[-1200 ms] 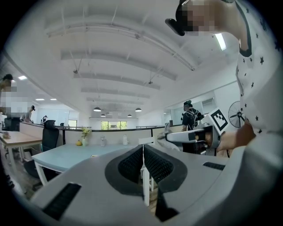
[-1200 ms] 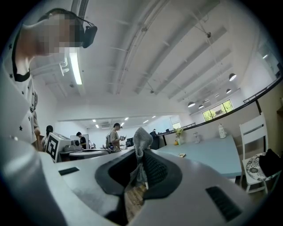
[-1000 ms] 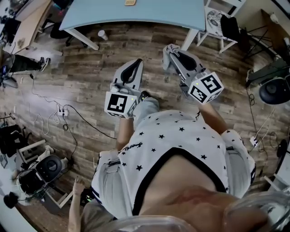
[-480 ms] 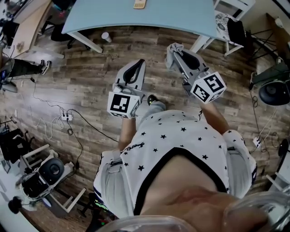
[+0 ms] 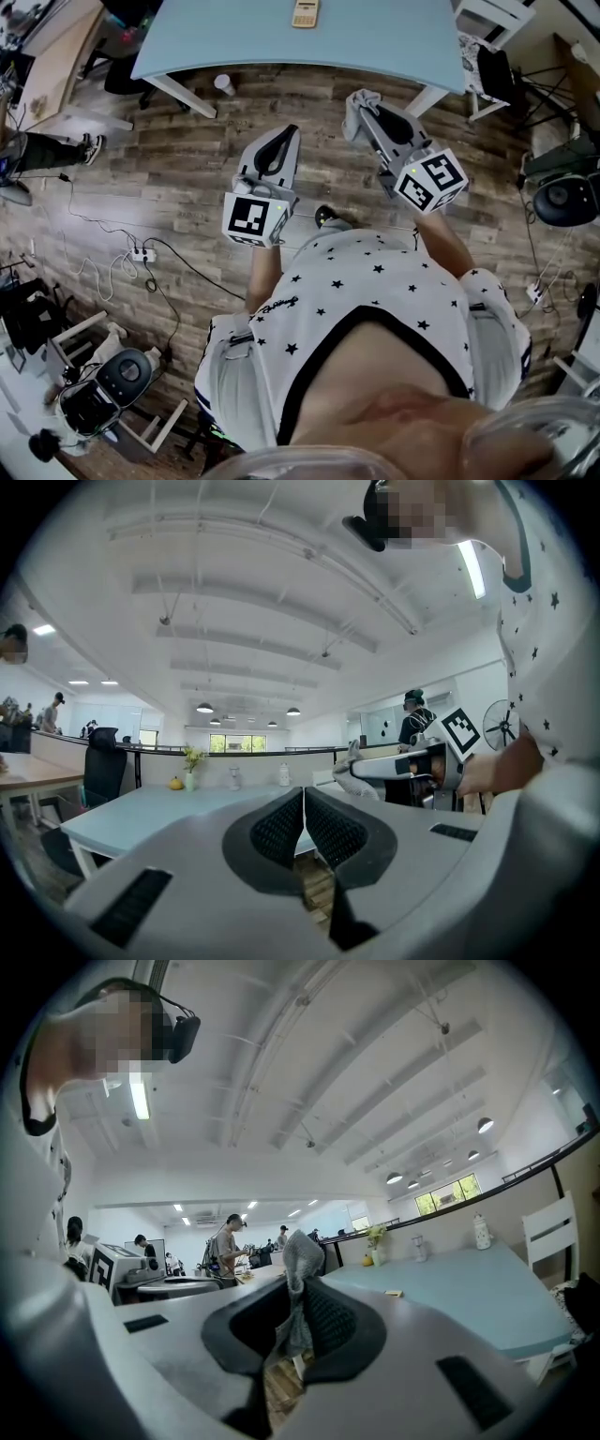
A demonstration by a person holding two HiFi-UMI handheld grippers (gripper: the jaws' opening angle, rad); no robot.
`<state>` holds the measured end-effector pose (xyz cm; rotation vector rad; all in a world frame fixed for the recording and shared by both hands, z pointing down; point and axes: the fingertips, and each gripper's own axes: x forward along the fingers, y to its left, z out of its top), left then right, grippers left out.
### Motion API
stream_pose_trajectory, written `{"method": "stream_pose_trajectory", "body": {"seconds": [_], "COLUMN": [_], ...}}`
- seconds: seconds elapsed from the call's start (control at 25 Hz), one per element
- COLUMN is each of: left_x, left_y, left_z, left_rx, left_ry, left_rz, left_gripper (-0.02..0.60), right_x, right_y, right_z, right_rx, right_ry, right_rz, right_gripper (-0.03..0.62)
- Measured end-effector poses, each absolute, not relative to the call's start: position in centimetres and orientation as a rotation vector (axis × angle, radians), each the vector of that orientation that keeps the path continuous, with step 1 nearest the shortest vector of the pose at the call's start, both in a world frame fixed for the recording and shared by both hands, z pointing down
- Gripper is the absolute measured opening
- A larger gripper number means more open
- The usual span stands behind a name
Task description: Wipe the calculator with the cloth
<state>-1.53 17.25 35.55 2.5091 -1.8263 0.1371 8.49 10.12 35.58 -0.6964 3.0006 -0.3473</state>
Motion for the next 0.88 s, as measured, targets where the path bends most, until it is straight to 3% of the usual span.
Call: {"method": "stream_pose_trajectory", "body": {"seconds": [0.88], "left_x": [-8.9], "left_y": [14.7], "left_z": [36.8], "left_rx": [2.413], "left_ry": [-1.906], "left_rz": [0.184], "left_gripper": [0.031], "right_x": [2.0], "right_y": [5.3], "right_z": [36.4], "right_rx": [-0.661], "right_ry": [3.011], "right_rz": [-0.337], "right_gripper": [0.04]}}
